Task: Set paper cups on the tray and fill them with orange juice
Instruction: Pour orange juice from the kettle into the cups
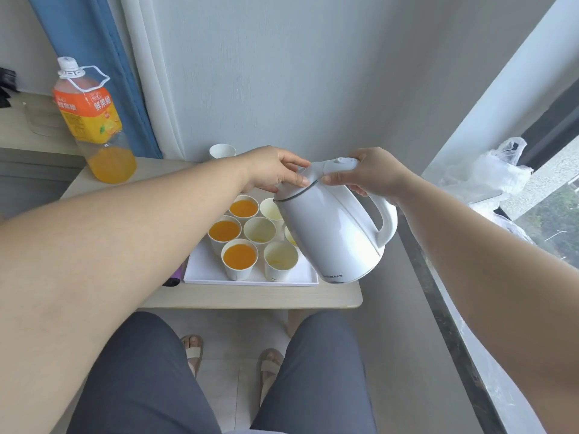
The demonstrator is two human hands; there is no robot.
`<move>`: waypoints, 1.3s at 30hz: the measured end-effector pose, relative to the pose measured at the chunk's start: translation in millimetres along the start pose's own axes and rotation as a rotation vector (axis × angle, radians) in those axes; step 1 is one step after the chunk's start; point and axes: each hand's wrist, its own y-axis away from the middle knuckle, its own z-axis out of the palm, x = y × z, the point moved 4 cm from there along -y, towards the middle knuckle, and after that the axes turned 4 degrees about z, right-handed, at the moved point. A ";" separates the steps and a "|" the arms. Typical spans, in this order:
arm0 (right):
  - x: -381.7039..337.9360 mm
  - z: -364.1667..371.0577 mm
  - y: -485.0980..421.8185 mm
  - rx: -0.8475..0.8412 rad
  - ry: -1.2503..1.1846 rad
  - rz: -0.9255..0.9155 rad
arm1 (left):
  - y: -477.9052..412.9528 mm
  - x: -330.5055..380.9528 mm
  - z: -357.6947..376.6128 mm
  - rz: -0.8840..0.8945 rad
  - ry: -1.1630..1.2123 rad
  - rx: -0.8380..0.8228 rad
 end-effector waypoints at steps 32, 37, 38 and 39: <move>-15.1 19.1 -8.9 -0.037 0.235 0.020 | -8.1 -35.4 -1.0 -0.051 0.142 -0.008; -18.0 20.9 -7.5 -0.040 0.270 0.025 | -6.3 -36.6 -0.9 -0.057 0.138 -0.011; -18.6 21.0 -7.4 -0.042 0.277 0.026 | -5.9 -36.6 -0.7 -0.058 0.138 -0.011; -19.6 21.3 -7.1 -0.044 0.286 0.026 | -5.3 -36.7 -1.0 -0.058 0.140 -0.009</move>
